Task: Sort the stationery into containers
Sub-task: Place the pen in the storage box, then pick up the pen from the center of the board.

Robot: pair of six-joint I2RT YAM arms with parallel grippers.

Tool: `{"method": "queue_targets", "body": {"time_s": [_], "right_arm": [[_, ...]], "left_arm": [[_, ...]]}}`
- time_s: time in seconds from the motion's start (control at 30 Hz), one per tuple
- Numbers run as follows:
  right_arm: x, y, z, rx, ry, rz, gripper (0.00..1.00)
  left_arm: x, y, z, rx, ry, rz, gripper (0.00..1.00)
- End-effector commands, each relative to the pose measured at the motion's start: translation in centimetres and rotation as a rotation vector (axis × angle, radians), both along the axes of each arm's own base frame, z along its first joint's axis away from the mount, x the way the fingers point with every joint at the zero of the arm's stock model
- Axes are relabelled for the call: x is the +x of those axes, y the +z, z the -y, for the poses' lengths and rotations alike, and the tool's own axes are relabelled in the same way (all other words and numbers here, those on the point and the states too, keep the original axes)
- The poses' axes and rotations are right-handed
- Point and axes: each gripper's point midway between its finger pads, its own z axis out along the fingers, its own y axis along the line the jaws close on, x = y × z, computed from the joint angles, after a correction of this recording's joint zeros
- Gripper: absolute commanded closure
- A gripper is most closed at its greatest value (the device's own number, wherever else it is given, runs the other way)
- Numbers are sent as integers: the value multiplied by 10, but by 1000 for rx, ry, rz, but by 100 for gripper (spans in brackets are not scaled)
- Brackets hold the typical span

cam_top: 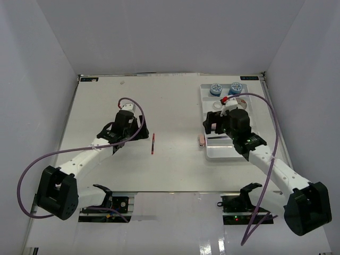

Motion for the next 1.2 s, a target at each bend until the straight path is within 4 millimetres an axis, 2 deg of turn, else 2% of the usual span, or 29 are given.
{"method": "queue_targets", "body": {"time_s": [0.0, 0.13, 0.23, 0.27, 0.3, 0.4, 0.57, 0.7, 1.07, 1.17], "right_arm": [[-9, 0, -28, -41, 46, -30, 5], [-17, -19, -50, -45, 74, -79, 5], [-24, -30, -67, -60, 107, -109, 5], [-28, -34, -70, -70, 116, -119, 5], [-29, -38, -71, -74, 115, -130, 5], [-36, -48, -74, -68, 126, -159, 5], [-47, -58, -73, -57, 142, -182, 5], [-48, -56, -75, -40, 149, -162, 5], [-50, -62, -78, -32, 163, -178, 5], [-50, -61, -78, -30, 168, -176, 5]], "left_arm": [[-6, 9, -4, -39, 58, -5, 8], [-15, -2, 4, -84, 61, -68, 8], [-22, -12, 17, -78, 45, -109, 11], [-23, -23, 19, -46, 52, -138, 12], [-24, -23, 29, -39, 29, -143, 12], [-26, -37, 40, 3, 20, -194, 16], [-26, -53, 44, 60, 28, -230, 26], [-25, -60, 50, 76, 15, -247, 37], [-30, -78, 63, 115, -16, -292, 55], [-33, -82, 67, 119, -27, -305, 64]]}}
